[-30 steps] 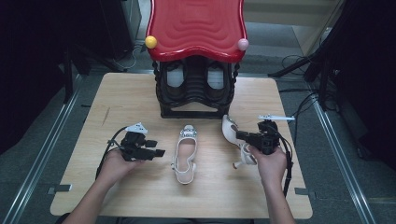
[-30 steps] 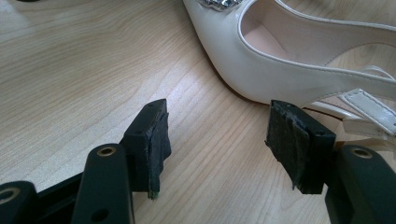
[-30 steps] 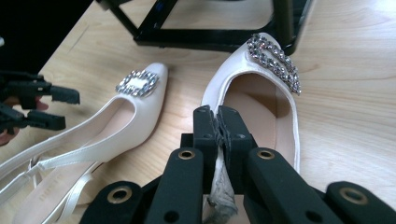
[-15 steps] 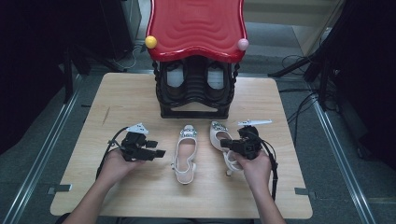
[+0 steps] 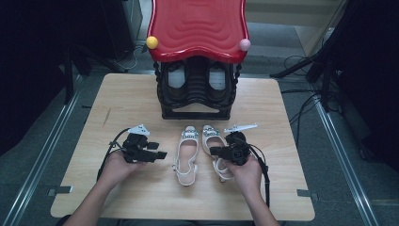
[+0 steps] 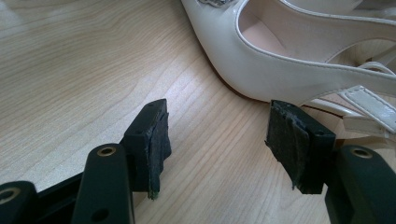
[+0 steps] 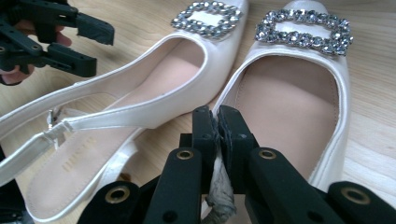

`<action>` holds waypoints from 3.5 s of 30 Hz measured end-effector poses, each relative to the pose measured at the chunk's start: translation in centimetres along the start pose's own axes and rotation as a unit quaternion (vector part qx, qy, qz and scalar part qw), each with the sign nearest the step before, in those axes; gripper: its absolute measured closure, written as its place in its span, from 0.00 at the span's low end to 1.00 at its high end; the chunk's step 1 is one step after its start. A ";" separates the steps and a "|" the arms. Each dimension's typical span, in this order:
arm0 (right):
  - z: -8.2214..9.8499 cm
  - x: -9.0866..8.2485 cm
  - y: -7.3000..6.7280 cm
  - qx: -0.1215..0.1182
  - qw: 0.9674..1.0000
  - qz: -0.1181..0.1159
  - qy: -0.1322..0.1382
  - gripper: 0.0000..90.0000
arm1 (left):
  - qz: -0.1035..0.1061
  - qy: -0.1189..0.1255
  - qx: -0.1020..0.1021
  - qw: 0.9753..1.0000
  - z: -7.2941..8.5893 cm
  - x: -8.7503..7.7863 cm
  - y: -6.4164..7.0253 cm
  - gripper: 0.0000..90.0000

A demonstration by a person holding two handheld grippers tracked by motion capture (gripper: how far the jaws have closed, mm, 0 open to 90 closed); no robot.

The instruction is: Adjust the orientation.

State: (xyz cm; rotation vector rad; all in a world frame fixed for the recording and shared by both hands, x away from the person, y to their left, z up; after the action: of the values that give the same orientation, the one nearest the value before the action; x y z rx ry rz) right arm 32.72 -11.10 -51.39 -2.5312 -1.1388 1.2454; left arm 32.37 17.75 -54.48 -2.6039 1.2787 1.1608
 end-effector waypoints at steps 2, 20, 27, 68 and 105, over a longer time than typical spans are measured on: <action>0.0 0.3 -0.3 -0.002 1.000 -0.005 0.000 0.97 | 0.002 -0.001 0.000 1.000 0.0 0.1 0.0 0.44; -1.3 -2.5 0.1 -0.003 0.997 -0.043 0.059 0.96 | 0.008 0.007 0.011 1.000 -0.2 0.1 1.1 0.56; -0.4 -4.0 2.9 0.015 0.997 -0.016 0.074 1.00 | 0.021 0.001 0.000 1.000 -0.3 0.4 1.6 0.70; 2.4 -0.7 4.3 0.017 1.000 0.005 0.005 1.00 | 0.051 -0.032 0.035 0.998 0.2 2.7 4.0 0.92; 2.8 -0.2 4.2 -0.008 0.998 0.034 0.051 0.95 | 0.069 -0.028 0.025 0.997 0.3 3.4 5.0 0.91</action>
State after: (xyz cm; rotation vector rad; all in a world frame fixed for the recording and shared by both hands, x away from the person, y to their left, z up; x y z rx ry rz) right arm 33.08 -14.91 -54.73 -2.6320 -1.0543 1.1122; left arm 30.08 12.25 -55.39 -2.4644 1.4778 1.1933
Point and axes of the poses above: each handheld gripper's, and its own axes: x roughly forward along the jaws, z roughly out of its underside, y roughly to its right, the point moved 4 cm from there along x, roughly forward along the jaws, and after that the axes turned 6 degrees about y, right-handed, at the moved point
